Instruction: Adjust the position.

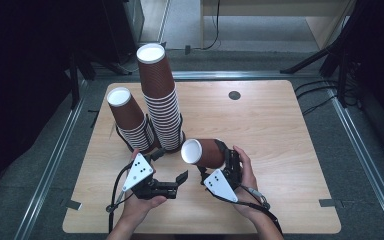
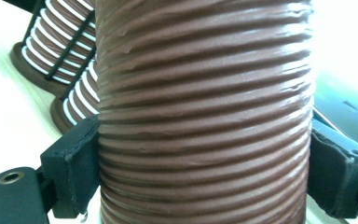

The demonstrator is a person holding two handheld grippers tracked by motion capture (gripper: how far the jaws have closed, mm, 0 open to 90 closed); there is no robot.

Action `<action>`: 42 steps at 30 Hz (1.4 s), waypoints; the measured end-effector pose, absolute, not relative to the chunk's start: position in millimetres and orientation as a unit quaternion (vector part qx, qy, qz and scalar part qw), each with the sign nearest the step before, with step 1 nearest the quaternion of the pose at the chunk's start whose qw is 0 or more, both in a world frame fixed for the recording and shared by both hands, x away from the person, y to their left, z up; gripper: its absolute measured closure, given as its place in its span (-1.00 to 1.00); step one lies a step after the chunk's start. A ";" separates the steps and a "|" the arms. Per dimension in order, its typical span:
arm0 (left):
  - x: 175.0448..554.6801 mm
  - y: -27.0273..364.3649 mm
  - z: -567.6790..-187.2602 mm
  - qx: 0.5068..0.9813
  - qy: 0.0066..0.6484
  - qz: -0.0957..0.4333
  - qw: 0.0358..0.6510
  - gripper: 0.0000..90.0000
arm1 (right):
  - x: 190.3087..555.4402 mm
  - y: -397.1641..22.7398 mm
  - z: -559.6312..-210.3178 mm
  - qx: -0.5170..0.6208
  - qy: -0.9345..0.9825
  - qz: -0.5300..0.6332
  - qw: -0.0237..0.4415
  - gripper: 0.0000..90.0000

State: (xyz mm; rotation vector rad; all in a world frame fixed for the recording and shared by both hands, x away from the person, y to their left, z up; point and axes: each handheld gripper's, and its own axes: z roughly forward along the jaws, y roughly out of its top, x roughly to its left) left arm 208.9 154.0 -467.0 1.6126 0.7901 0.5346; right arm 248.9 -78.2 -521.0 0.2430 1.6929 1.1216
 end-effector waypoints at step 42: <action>208.8 148.0 -466.7 0.708 0.335 0.198 0.590 -0.71 | 230.1 -52.6 -526.2 -0.006 0.717 0.444 0.538 -0.75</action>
